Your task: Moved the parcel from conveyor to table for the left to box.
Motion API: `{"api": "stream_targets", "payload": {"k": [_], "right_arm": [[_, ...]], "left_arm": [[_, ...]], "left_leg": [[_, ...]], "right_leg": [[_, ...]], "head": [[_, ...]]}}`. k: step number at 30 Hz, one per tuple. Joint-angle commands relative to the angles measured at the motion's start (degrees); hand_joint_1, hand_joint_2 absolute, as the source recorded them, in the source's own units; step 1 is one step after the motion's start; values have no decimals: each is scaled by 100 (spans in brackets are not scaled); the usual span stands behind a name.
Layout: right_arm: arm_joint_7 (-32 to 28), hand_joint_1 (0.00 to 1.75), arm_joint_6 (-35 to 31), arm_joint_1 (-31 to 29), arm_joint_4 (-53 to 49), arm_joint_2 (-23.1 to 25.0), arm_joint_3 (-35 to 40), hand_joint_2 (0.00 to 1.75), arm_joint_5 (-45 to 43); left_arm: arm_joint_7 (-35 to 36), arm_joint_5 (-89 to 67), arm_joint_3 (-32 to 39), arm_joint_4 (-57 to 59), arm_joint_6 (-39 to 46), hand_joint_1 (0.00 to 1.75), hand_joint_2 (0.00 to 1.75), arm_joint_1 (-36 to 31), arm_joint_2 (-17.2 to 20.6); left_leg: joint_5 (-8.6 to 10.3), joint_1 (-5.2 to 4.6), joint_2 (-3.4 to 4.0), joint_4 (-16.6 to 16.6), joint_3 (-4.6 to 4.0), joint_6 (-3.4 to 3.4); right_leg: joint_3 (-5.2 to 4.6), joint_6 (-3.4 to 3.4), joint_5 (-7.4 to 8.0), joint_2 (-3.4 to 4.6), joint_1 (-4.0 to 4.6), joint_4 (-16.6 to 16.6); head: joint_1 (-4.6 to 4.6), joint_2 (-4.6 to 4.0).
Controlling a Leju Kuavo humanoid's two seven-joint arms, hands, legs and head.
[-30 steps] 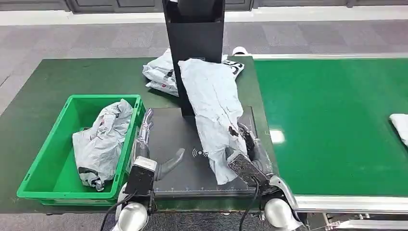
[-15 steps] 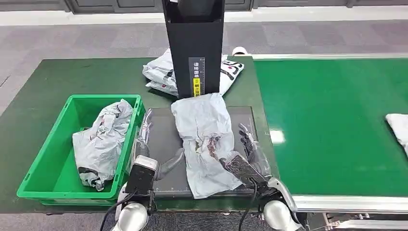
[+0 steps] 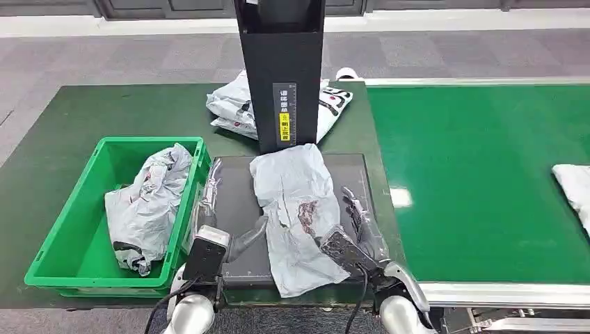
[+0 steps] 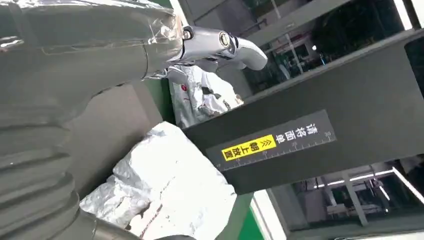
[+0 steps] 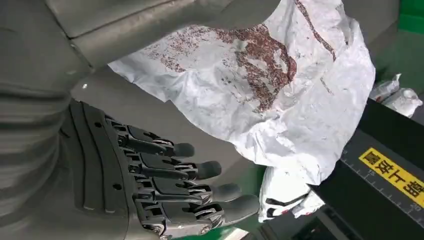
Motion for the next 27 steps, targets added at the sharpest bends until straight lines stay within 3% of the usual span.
{"api": "stream_targets", "payload": {"k": [1,5,7,16,18,22,27], "right_arm": [[-85,0,-96,-7,-630,6,-42,175,-114],[-53,0,-61,9,-678,10,-57,175,-124],[-245,0,-303,49,-875,96,-216,175,-147],[-389,0,-750,754,-2622,455,-1578,175,-400],[-462,0,-779,885,-2720,423,-1666,175,-452],[-512,0,-814,906,-2690,472,-1687,175,-463],[-564,0,-1026,1083,-2846,534,-1951,175,-597]], "left_arm": [[490,-1077,-177,595,-425,0,175,-314,50],[482,-1090,-157,643,-430,0,175,-332,33],[817,-1876,-443,905,-1020,0,175,-516,165],[716,-3186,-1197,3205,-1834,0,175,-1759,-272],[709,-3198,-1251,3313,-1859,0,175,-1826,-332],[686,-3206,-1303,3350,-1860,0,175,-1852,-310],[659,-3531,-2114,4210,-2418,0,175,-2283,-418]], "left_leg": [[2,1,8,-3,0,-2],[2,1,11,-5,6,-1],[1,2,14,-4,5,-2],[7,-5,-24,2,-3,1],[10,-1,-39,3,-3,1],[2,-3,0,-1,7,0],[4,-2,-8,0,3,-1]], "right_leg": [[2,-4,1,-16,3,-5],[6,-3,2,-8,3,-8],[4,-4,2,-4,4,-7],[2,-1,-3,-36,-3,-2],[9,-1,-3,-56,1,-7],[10,-2,3,-17,0,-11],[3,-3,1,-21,1,-9]], "head": [[0,-2],[0,-2],[0,-2],[0,0],[2,0],[0,0],[0,0]]}}
